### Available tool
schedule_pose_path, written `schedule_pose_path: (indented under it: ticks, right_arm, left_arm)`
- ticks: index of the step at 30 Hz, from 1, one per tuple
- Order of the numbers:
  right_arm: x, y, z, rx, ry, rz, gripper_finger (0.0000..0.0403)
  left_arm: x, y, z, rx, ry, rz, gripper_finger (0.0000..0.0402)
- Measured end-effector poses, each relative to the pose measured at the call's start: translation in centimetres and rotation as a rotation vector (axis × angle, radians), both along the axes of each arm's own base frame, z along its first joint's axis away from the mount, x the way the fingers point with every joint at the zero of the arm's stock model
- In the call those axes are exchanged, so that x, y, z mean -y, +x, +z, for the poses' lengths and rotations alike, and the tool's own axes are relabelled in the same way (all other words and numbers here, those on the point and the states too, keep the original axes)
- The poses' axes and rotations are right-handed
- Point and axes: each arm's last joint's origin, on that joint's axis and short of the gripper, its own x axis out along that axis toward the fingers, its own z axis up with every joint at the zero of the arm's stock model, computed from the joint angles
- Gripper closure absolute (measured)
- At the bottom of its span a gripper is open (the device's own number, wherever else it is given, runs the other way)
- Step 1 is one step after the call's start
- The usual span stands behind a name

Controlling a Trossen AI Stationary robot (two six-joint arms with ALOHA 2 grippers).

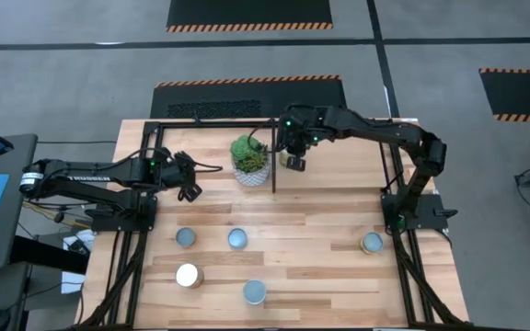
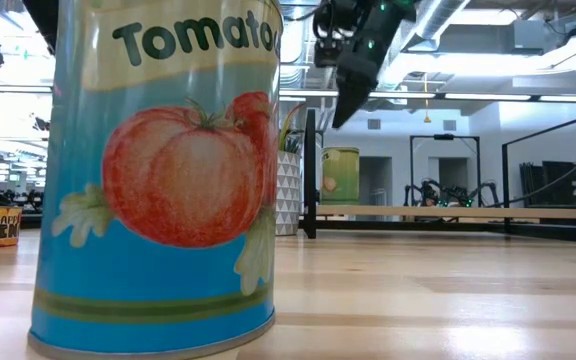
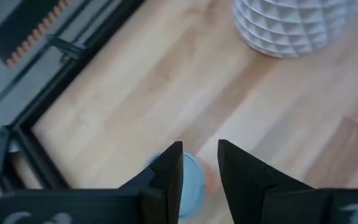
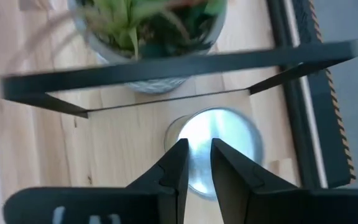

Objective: Pick and place cans onto a shelf
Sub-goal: Move the canned goods to the center on the table

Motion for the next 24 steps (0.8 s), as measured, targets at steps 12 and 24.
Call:
schedule_pose_path:
  ticks: [12, 24]
  right_arm:
    - [-1.7, -0.4, 5.6, 0.038, 0.016, 0.004, 0.031]
    - [-3.3, 0.1, 6.0, 0.088, 0.084, -0.072, 0.031]
  left_arm:
    - [0.1, 0.0, 0.0, 0.0, -0.029, -0.018, 0.031]
    - [0.1, 0.0, 0.0, 0.0, -0.029, -0.018, 0.031]
